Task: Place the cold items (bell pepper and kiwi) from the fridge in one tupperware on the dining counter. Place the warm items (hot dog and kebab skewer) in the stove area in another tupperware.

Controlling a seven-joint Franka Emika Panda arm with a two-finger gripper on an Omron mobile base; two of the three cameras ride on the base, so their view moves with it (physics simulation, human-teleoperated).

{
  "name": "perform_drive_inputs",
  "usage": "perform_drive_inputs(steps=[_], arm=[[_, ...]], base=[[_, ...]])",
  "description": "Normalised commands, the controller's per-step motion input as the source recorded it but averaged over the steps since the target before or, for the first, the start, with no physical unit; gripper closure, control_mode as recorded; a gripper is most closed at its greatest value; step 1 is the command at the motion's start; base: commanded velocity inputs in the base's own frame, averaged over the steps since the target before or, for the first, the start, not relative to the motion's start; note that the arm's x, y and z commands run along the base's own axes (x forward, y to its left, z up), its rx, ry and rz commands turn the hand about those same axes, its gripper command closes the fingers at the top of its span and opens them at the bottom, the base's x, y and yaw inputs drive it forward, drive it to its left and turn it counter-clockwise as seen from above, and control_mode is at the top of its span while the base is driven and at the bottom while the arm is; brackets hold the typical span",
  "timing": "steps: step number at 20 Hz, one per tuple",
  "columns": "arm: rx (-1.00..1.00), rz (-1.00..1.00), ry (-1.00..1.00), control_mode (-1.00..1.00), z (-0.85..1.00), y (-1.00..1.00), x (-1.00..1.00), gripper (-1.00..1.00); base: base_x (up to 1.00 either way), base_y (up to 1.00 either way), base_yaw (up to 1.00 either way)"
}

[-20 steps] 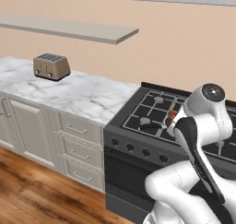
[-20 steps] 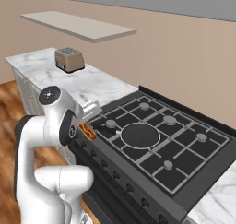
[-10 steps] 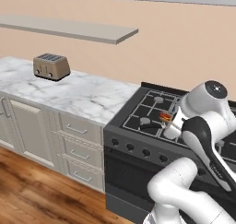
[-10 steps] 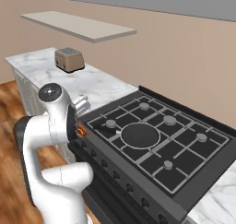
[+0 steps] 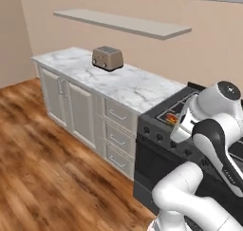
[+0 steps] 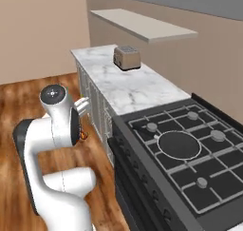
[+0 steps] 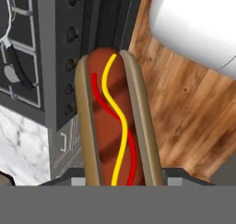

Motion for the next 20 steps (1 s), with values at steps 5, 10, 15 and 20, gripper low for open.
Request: perform_drive_inputs(steps=[5, 10, 15, 20], arm=[[0.0, 0.0, 0.0, 1.0, 0.0, 0.0, 0.0, 1.0], [0.0, 0.0, 0.0, 1.0, 0.0, 0.0, 0.0, 1.0], [0.0, 0.0, 0.0, 1.0, 0.0, 0.0, 0.0, 1.0], [0.0, 0.0, 0.0, 1.0, 0.0, 0.0, 0.0, 1.0]], base=[[-0.74, 0.11, 0.47], [-0.39, 0.13, 0.66], [-0.29, 0.11, 0.67], [-0.22, 0.04, 0.68]])
